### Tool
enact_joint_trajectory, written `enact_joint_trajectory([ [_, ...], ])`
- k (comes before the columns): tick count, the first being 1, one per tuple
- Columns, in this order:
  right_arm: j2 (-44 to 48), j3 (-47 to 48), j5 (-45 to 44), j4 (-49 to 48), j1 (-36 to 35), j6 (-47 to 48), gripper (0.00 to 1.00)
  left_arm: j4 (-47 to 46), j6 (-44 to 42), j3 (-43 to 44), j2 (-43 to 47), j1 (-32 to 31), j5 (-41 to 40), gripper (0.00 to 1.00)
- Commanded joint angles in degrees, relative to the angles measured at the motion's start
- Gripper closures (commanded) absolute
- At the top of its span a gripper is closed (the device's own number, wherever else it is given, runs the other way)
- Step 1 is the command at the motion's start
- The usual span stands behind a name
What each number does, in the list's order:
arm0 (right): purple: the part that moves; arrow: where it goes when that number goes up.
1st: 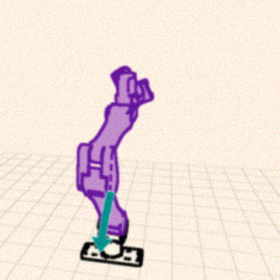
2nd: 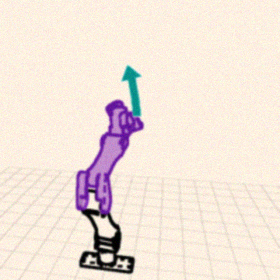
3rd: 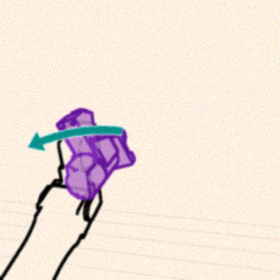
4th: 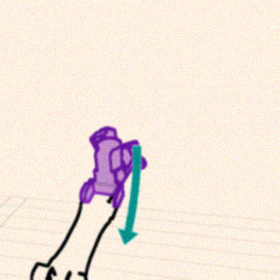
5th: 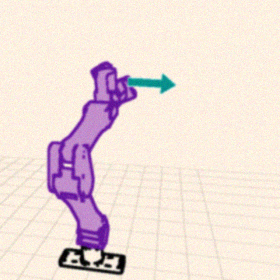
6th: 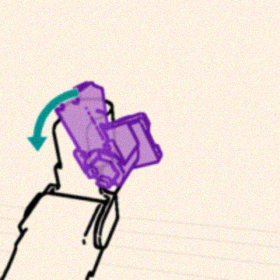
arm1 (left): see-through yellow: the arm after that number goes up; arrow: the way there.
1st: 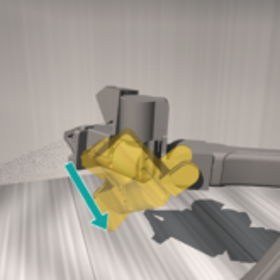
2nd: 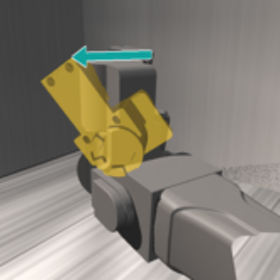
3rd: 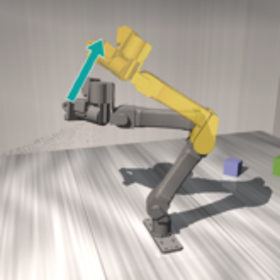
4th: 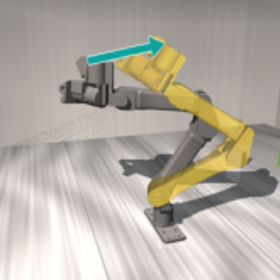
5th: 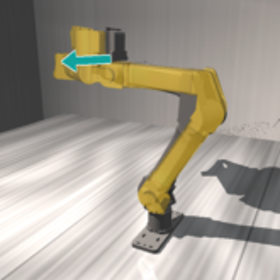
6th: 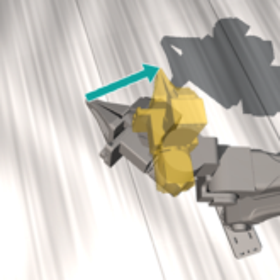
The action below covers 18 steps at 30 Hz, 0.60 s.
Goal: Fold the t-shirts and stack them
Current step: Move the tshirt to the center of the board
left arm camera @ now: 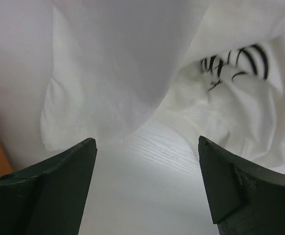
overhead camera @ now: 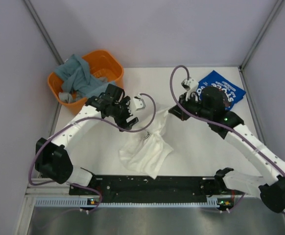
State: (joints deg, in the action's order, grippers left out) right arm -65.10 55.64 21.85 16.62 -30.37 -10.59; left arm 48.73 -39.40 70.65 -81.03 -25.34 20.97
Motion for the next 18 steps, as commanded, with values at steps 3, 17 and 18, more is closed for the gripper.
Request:
enact_joint_trajectory([
  [3, 5.51, 6.84, -1.1, 6.05, -0.48, 5.31, 1.0, -16.98, 0.55, -3.42, -7.98, -3.22, -1.72, 0.1],
  [17, 7.97, 27.4, -9.17, 15.45, -0.57, 18.31, 1.0, -22.98, 2.48, -1.13, -16.27, -4.72, -0.22, 0.11],
  [18, 8.23, 29.42, -10.23, 15.81, -0.48, 19.54, 1.0, -23.07, 2.14, -1.57, -15.22, -4.54, -1.1, 0.11],
])
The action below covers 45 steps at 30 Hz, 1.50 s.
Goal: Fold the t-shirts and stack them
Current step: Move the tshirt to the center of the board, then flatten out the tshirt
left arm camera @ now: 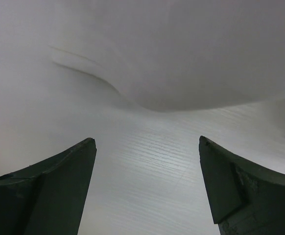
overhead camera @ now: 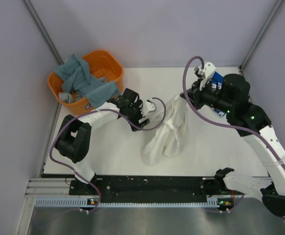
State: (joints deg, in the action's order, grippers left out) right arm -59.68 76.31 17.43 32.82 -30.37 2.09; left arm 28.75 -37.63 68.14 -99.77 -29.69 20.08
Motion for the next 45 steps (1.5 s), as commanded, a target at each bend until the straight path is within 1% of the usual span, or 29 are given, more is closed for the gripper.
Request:
enact_joint_trajectory([
  [1, 2.9, 10.42, -6.18, -0.39, -0.57, 7.83, 1.0, -3.35, 0.19, 0.68, 5.0, -0.28, -2.04, 0.11],
  [4, 1.15, 14.64, -5.92, -0.56, -0.48, 11.08, 1.0, -3.97, 0.36, 0.24, 8.0, 0.42, -8.1, 0.11],
  [7, -3.93, 15.53, -5.92, -1.18, -0.39, 15.04, 1.0, -3.36, 2.2, 0.94, 9.59, 2.35, -13.91, 0.11],
  [10, -12.53, 16.67, -2.6, -1.44, 0.83, 17.6, 1.0, -0.29, 3.35, 2.26, 11.08, 6.04, -13.32, 0.11],
  [13, -22.46, 20.79, 4.52, -1.97, 3.99, 16.2, 1.0, 1.48, 4.23, 2.26, 12.75, 9.91, -11.47, 0.1],
  [14, -25.89, 22.63, 5.32, -1.97, 4.61, 15.41, 1.0, 1.92, 4.14, 1.91, 13.28, 10.96, -10.77, 0.1],
  [15, -29.75, 25.17, 5.33, -1.97, 4.97, 14.27, 0.97, 2.1, 4.31, 1.65, 13.72, 11.84, -10.32, 0.1],
  [17, -36.53, 29.84, 2.89, -1.71, 5.5, 11.29, 0.63, 2.36, 4.23, 0.77, 14.42, 12.81, -9.71, 0.1],
  [19, -41.72, 33.62, -2.55, -0.31, 5.67, 9.0, 0.47, 2.45, 4.14, -0.11, 14.95, 12.99, -9.7, 0.1],
  [20, -43.4, 35.12, -4.84, 1.27, 5.67, 8.12, 0.42, 2.71, 4.23, -0.37, 15.13, 12.99, -9.62, 0.1],
  [21, -44.02, 35.39, -5.99, 2.68, 5.59, 7.67, 0.4, 2.8, 4.32, -0.55, 15.3, 12.99, -9.36, 0.11],
  [24, -41.49, 31.02, -6.7, 2.87, 5.41, 7.14, 0.34, 2.63, 4.49, -0.9, 15.65, 12.99, -9.0, 0.11],
  [26, -37.81, 25.23, -9.42, 2.6, 3.84, 7.84, 0.33, 2.28, 4.75, -1.08, 15.83, 13.08, -9.09, 0.11],
  [28, -34.03, 18.38, -11.45, 1.64, 0.41, 10.47, 0.33, 1.75, 5.19, -0.99, 15.83, 13.17, -9.44, 0.11],
  [30, -32.61, 12.05, -12.42, 0.59, -2.57, 11.44, 0.33, 1.31, 5.63, -1.08, 15.92, 13.52, -9.62, 0.11],
  [33, -34.09, 5.62, -12.51, -0.03, -4.87, 10.48, 0.34, 1.57, 5.9, -1.08, 15.92, 14.4, -9.62, 0.11],
  [35, -36.72, 3.94, -12.86, -0.12, -5.66, 9.43, 0.35, 1.92, 5.99, -1.08, 16.09, 15.1, -9.79, 0.11],
  [38, -40.59, 4.02, -13.39, -0.12, -6.28, 8.29, 0.36, 2.36, 5.99, -1.34, 16.44, 15.45, -10.14, 0.11],
  [45, -45.7, 3.93, -8.56, -0.3, -7.33, 7.5, 0.38, 1.75, 5.9, -2.57, 16.62, 15.72, -10.49, 0.11],
])
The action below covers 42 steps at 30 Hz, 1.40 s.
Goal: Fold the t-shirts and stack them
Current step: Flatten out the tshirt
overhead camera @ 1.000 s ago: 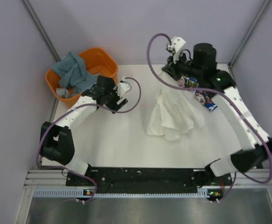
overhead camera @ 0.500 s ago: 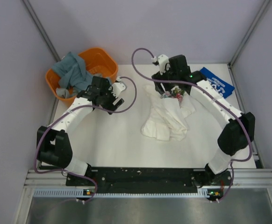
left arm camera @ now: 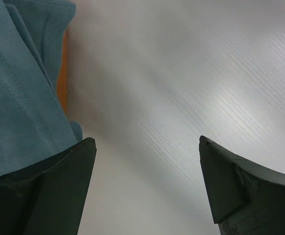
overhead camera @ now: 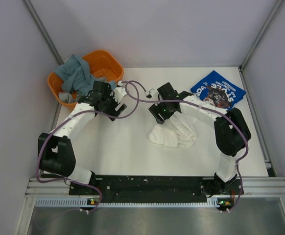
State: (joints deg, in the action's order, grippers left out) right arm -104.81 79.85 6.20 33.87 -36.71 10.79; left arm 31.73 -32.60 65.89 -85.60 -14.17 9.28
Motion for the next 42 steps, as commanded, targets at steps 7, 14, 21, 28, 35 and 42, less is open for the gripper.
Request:
enact_joint_trajectory([
  [7, -2.85, -1.28, -0.13, -1.17, -1.08, -1.29, 0.38, -1.05, 0.78, -0.32, 2.28, 0.29, -0.49, 0.11],
  [14, -3.9, -4.53, -1.9, -1.35, -1.08, -1.21, 0.39, -1.05, 0.17, -0.67, 3.25, 1.25, -1.02, 0.11],
  [21, -0.58, -4.62, -0.93, -1.35, -1.08, -2.35, 0.88, -0.7, 0.08, -0.59, 2.81, 1.43, -1.02, 0.11],
  [28, 12.42, -3.13, 2.76, -0.47, -1.08, -1.91, 0.96, -0.35, -0.27, -0.32, 2.81, 1.52, 0.03, 0.11],
  [35, 32.1, -1.82, 10.58, 3.66, 0.31, 3.54, 1.0, 5.7, -1.59, 4.15, -0.09, 1.26, 8.2, 0.11],
  [42, 43.02, 1.88, 18.85, 6.3, 7.08, 3.8, 1.0, 4.67, -2.03, 4.78, 0.79, -8.65, 13.4, 0.08],
])
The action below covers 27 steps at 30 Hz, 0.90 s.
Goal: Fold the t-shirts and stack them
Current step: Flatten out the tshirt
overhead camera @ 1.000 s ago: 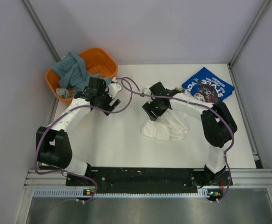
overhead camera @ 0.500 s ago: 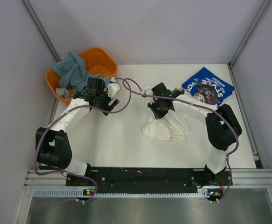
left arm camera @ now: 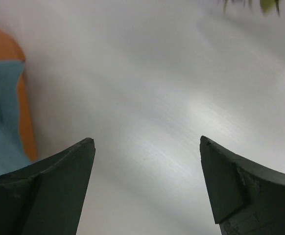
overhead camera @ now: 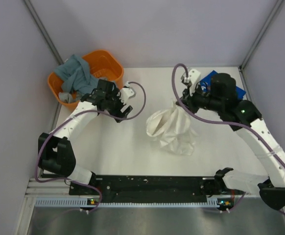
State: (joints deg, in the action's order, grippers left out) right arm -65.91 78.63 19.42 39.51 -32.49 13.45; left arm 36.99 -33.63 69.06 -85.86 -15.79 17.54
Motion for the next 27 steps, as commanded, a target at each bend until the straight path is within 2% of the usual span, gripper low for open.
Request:
enact_joint_trajectory([
  [1, 4.73, 3.19, 5.02, 0.57, 3.39, 0.96, 1.0, -0.95, -1.26, 1.43, 1.05, -9.58, 4.61, 0.01],
  [3, 5.53, 3.46, 3.26, 0.83, 4.45, 0.0, 1.0, -1.22, -1.36, 1.61, -0.08, -14.77, 4.69, 0.01],
  [8, 4.92, 3.11, 2.64, 1.01, 5.24, -1.5, 1.0, -1.22, 3.38, 4.59, -2.55, -21.99, 13.55, 0.01],
  [13, 3.86, 3.11, -1.74, 0.75, 5.59, -2.38, 1.0, 0.8, 7.43, 8.46, -3.6, -24.29, 26.47, 0.01],
  [16, 2.81, 2.93, -2.89, 0.66, 7.35, -3.96, 1.0, 1.15, 11.02, 10.39, -4.05, -24.29, 29.83, 0.01],
  [21, 0.88, 2.49, -4.57, -0.83, 8.85, -8.0, 1.0, -3.93, 25.77, 15.22, -5.54, -24.2, 25.45, 0.01],
  [27, -2.11, 2.67, -5.09, -3.2, 9.2, -12.13, 1.0, -9.47, 45.03, 20.41, -11.51, -24.99, 29.04, 0.01],
])
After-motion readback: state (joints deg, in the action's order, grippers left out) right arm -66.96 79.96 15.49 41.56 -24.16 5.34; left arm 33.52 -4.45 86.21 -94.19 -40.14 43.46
